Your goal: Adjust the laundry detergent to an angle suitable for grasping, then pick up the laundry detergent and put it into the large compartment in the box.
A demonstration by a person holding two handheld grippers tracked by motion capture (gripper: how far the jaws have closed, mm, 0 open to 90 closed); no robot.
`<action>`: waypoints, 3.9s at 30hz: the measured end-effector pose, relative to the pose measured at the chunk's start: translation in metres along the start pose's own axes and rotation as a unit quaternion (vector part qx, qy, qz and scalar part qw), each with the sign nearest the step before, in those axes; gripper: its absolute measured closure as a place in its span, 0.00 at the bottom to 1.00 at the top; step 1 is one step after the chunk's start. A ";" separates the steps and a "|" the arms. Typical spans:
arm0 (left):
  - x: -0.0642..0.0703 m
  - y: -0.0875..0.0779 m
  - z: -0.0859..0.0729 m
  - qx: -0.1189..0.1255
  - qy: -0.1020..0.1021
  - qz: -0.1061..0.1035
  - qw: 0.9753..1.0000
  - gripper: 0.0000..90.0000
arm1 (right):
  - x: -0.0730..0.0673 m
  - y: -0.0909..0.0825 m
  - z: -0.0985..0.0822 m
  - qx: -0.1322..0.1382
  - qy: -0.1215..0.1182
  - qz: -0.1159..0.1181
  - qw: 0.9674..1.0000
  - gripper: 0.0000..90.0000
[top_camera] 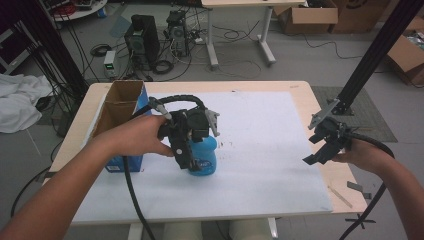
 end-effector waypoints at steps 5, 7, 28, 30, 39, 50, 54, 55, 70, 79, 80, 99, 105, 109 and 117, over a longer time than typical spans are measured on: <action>0.000 -0.002 0.001 0.001 0.002 0.003 1.000 0.23 | 0.000 0.001 0.000 -0.002 0.001 0.000 1.000 0.18; 0.000 -0.002 0.001 0.003 0.002 0.004 1.000 0.23 | -0.001 0.001 0.000 -0.002 -0.001 0.001 1.000 0.18; -0.002 -0.008 0.006 0.007 0.004 0.007 1.000 0.23 | -0.001 -0.001 -0.002 -0.001 0.002 -0.001 1.000 0.18; -0.002 -0.009 0.007 0.008 0.006 0.008 1.000 0.23 | -0.001 -0.001 -0.002 -0.001 0.002 -0.001 1.000 0.18; -0.010 -0.014 0.011 0.016 0.008 0.012 1.000 0.22 | 0.000 -0.001 -0.001 -0.002 0.002 -0.002 1.000 0.18; -0.022 -0.012 0.013 0.016 0.008 0.013 1.000 0.22 | 0.001 -0.001 0.000 -0.003 0.003 -0.002 1.000 0.18; -0.023 -0.014 0.013 0.018 0.003 0.012 1.000 0.22 | 0.000 -0.002 0.000 -0.003 0.003 0.000 1.000 0.18; -0.023 -0.014 0.013 0.017 0.005 0.014 1.000 0.22 | 0.000 -0.002 0.000 -0.004 0.003 0.000 1.000 0.18; -0.031 -0.009 0.014 0.010 0.003 0.026 1.000 0.22 | -0.006 -0.005 -0.005 0.004 0.003 -0.006 1.000 0.18; -0.041 -0.001 0.014 0.007 0.007 0.026 1.000 0.22 | -0.008 -0.008 -0.006 0.005 0.003 -0.006 1.000 0.18; -0.042 0.000 0.014 0.008 0.010 0.023 1.000 0.21 | -0.008 -0.008 -0.006 0.005 0.003 -0.007 1.000 0.18; -0.057 0.031 0.011 -0.020 0.012 0.008 1.000 0.22 | -0.005 -0.011 -0.008 0.008 0.012 -0.007 1.000 0.18; -0.059 0.043 0.005 -0.024 0.007 0.005 1.000 0.22 | -0.004 -0.009 -0.007 0.005 0.012 -0.009 1.000 0.18; -0.058 0.049 0.002 -0.022 0.004 0.001 1.000 0.22 | -0.004 -0.009 -0.006 0.005 0.013 -0.009 1.000 0.18; -0.056 0.059 -0.001 -0.026 0.006 0.000 1.000 0.22 | -0.006 -0.008 -0.002 0.006 0.008 -0.009 1.000 0.18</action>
Point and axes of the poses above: each handheld gripper's, and its own axes: y roughly forward along the jaws, z roughly out of its top, x roughly to its right, the point moved 2 cm from there along y, roughly forward along the jaws, and after that the axes turned 13 degrees about z, right-handed, at the moved point
